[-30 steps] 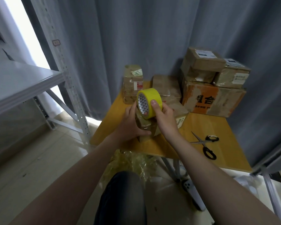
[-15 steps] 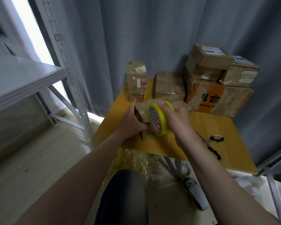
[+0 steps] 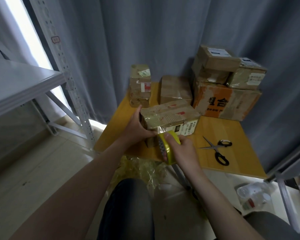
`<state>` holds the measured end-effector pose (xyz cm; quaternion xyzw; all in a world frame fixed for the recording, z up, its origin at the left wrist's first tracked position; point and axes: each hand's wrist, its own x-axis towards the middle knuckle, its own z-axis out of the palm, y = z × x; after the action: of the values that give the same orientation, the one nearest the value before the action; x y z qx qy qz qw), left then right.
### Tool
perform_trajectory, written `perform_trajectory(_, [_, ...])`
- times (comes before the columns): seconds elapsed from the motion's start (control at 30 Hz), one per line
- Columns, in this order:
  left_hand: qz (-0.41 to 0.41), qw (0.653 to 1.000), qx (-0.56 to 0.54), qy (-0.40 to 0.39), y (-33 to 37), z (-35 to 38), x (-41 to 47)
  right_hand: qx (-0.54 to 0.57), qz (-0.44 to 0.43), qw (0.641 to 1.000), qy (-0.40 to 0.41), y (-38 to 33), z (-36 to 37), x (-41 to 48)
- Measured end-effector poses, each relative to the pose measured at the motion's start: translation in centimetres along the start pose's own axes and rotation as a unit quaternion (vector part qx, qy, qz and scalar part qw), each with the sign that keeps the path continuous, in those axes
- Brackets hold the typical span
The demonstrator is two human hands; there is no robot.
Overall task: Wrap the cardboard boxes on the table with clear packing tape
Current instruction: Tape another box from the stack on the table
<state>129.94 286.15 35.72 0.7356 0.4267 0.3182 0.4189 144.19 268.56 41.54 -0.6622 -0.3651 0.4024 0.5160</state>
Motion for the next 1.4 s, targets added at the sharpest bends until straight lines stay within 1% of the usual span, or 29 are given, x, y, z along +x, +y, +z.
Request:
perform_trajectory(0.07, [0.002,1.000,-0.011,0.001,-0.1,0.1,0.0,-0.027,-0.009,1.000,0.004,0.1,0.1,0.2])
perform_trajectory(0.1, [0.002,1.000,-0.017,0.002,-0.2,0.1,0.0,-0.057,-0.029,0.998,0.005,0.2,0.0,0.4])
perform_trajectory(0.13, [0.002,1.000,-0.020,0.003,-0.3,0.2,0.1,-0.099,-0.066,0.993,0.010,0.2,-0.1,0.6])
perform_trajectory(0.17, [0.003,1.000,-0.023,0.004,-0.5,0.3,0.2,-0.159,-0.119,0.980,0.022,0.1,-0.4,0.8])
perform_trajectory(0.2, [0.002,1.000,-0.025,0.005,-0.7,0.3,0.2,-0.233,-0.183,0.954,0.031,-0.2,-0.8,0.9])
perform_trajectory(0.23, [0.002,1.000,-0.027,0.005,-0.8,0.4,0.3,-0.313,-0.246,0.917,0.023,-0.7,-1.0,1.1])
perform_trajectory(0.27, [0.001,1.000,-0.030,0.004,-0.7,0.3,0.3,-0.388,-0.287,0.876,-0.007,-1.4,-1.1,1.2])
perform_trajectory(0.3, [0.001,0.999,-0.034,0.001,-0.7,0.4,0.3,-0.446,-0.304,0.840,-0.053,-2.2,-0.9,1.4])
perform_trajectory(0.37, [0.005,0.999,-0.045,-0.002,-0.5,0.5,0.3,-0.520,-0.274,0.795,-0.150,-3.3,-0.2,2.1])
perform_trajectory(0.43, [0.005,0.999,-0.050,0.000,-0.6,0.5,0.4,-0.556,-0.234,0.772,-0.202,-3.9,0.5,3.2])
perform_trajectory(0.57, [-0.006,0.998,-0.054,-0.012,-0.8,0.4,0.7,-0.604,-0.211,0.742,-0.201,-4.9,1.9,6.4])
perform_trajectory(0.63, [-0.005,1.000,-0.029,-0.005,-0.8,0.3,0.8,-0.620,-0.207,0.731,-0.195,-5.2,3.3,8.3])
perform_trajectory(0.7, [0.032,0.999,0.033,-0.006,-0.4,0.2,0.6,-0.625,-0.208,0.728,-0.189,-5.3,4.7,10.1])
perform_trajectory(0.77, [0.057,0.996,0.061,-0.017,-0.1,0.1,0.5,-0.628,-0.205,0.727,-0.189,-5.5,5.6,11.2])
perform_trajectory(0.83, [0.063,0.996,0.057,-0.018,-0.3,-0.1,0.7,-0.629,-0.205,0.727,-0.186,-5.5,5.9,11.5])
perform_trajectory(0.97, [0.062,0.997,0.042,-0.004,-0.7,-0.2,1.3,-0.608,-0.207,0.743,-0.187,-5.0,5.1,10.1])
perform_trajectory(1.17, [0.020,1.000,0.008,-0.017,-0.1,-0.1,0.5,-0.580,-0.216,0.762,-0.191,-4.0,1.7,5.2])
perform_trajectory(1.23, [0.008,1.000,0.007,-0.015,0.0,-0.1,0.4,-0.562,-0.222,0.773,-0.192,-3.2,0.5,3.9])
perform_trajectory(1.27, [-0.001,1.000,0.010,-0.012,0.1,-0.1,0.4,-0.543,-0.222,0.786,-0.193,-2.7,-0.1,3.3])
perform_trajectory(1.4, [-0.011,0.999,0.031,-0.011,0.3,-0.1,0.1,-0.432,-0.242,0.852,-0.173,-0.9,-1.8,2.3])
